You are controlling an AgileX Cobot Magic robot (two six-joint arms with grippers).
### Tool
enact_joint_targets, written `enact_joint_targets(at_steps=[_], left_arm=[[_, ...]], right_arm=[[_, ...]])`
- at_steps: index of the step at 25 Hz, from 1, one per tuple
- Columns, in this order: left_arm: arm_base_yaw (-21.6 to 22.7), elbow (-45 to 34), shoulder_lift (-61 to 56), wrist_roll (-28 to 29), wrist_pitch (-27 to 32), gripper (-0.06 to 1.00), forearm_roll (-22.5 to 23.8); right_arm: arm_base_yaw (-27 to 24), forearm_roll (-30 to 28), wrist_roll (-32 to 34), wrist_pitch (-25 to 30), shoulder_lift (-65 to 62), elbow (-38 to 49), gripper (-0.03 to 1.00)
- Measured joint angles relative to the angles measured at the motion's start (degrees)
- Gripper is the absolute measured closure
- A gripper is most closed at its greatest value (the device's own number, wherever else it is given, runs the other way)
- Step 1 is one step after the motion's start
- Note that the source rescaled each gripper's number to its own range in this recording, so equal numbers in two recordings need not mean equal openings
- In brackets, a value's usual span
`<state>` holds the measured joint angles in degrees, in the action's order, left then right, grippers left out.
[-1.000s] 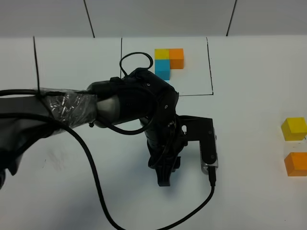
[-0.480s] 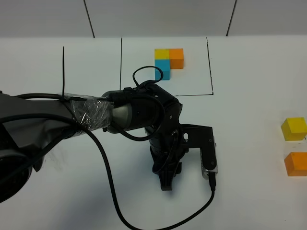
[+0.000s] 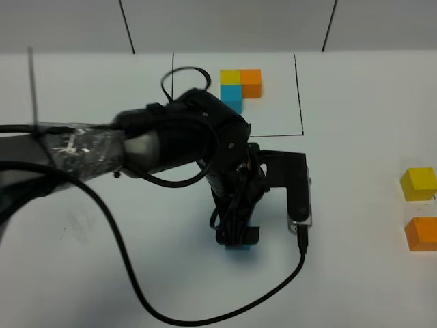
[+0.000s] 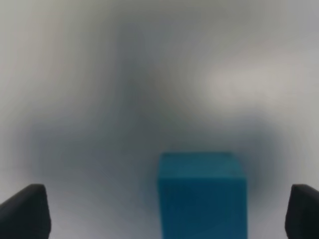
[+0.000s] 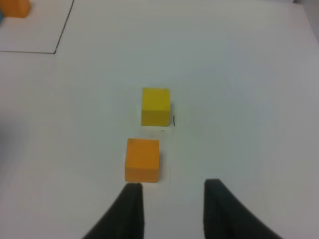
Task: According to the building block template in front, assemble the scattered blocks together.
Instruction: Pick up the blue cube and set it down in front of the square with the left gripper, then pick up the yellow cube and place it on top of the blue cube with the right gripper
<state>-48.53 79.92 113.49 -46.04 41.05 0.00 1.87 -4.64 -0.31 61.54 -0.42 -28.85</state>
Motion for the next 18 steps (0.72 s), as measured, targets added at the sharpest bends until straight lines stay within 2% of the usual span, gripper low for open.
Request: enact_joint_targets(at_steps=[4, 7, 9, 13, 16, 18], left_arm=[[0.0, 0.24, -9.38, 1.52, 1.38, 0.02, 7.48], [0.74, 0.24, -17.34, 8.19, 3.19, 0.09, 12.81], [2.06, 0.24, -22.14, 14.97, 5.44, 0.11, 16.79], [5.81, 0.24, -31.28, 23.02, 14.77, 0.13, 24.68], [8.67, 0.24, -37.65, 24.3, 23.65, 0.15, 28.44], [10.49, 0.24, -42.31, 24.59, 27.32, 0.16, 29.23]], right_arm=[[0.0, 0.0, 0.31, 0.0, 0.0, 0.0, 0.97], [0.0, 0.0, 0.31, 0.0, 0.0, 0.0, 0.97], [0.0, 0.0, 0.0, 0.0, 0.0, 0.0, 0.97], [0.0, 0.0, 0.0, 0.0, 0.0, 0.0, 0.97], [0.0, 0.0, 0.0, 0.0, 0.0, 0.0, 0.97], [0.0, 0.0, 0.0, 0.0, 0.0, 0.0, 0.97]])
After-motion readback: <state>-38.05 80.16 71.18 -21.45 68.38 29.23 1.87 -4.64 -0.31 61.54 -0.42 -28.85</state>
